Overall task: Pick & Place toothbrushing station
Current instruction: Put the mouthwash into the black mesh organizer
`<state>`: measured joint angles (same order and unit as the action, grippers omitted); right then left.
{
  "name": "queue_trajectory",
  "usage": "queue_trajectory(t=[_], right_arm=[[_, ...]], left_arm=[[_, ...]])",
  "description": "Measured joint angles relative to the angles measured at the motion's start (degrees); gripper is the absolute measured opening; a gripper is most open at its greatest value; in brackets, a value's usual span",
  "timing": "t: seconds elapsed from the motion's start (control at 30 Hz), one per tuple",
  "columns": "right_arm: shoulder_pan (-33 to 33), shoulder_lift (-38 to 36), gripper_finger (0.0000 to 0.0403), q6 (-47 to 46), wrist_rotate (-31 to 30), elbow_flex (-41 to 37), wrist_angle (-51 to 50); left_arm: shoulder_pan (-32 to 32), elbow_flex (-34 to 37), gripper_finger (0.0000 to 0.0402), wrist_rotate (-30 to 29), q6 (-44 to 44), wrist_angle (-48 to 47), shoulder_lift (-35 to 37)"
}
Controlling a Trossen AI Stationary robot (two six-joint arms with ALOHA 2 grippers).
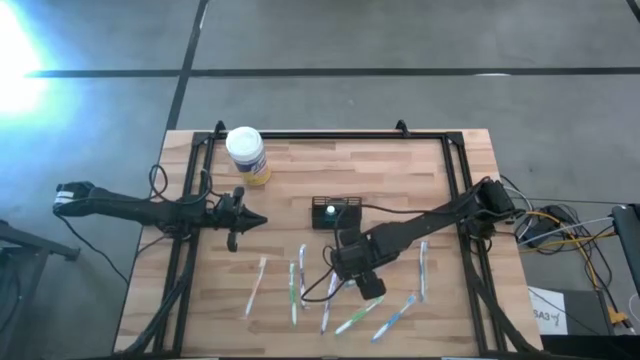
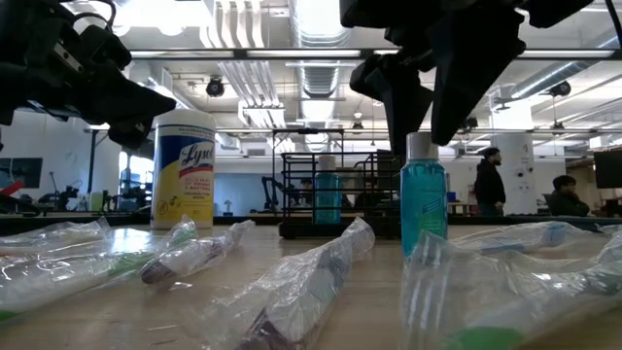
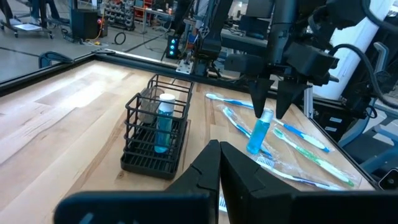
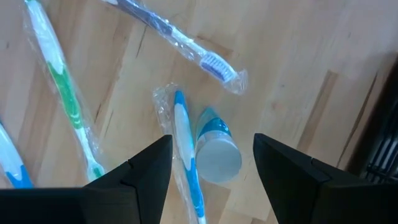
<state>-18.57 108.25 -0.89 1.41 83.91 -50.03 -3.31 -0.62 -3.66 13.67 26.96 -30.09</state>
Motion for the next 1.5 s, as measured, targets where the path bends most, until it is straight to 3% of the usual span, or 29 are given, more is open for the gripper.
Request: queue_trajectory(t=[0.33, 0.8, 1.0, 1.23, 1.5], right_arm=[[0.0, 0.0, 0.0212, -0.9, 0.0, -1.1, 0.1], [0.0, -0.1, 0.009, 0.1, 0.0, -1.0, 1.3], [0.0, -1.2, 0.0088, 1.3, 0.1, -0.9, 1.3], [0.1, -9.1, 0.0088, 1.7, 0.1, -0.3, 0.7], [1.6, -28.3, 0.0089, -1.4, -1.6, -5.5, 3.6]], left_arm=[[0.0, 0.0, 0.001, 0.0, 0.0, 0.0, 0.0], [0.0, 0.0, 0.001, 0.0, 0.0, 0.0, 0.0], [0.0, 0.0, 0.001, 0.0, 0.0, 0.0, 0.0], [0.0, 0.0, 0.001, 0.0, 0.0, 0.0, 0.0], [0.0, 0.0, 0.001, 0.0, 0.0, 0.0, 0.0]])
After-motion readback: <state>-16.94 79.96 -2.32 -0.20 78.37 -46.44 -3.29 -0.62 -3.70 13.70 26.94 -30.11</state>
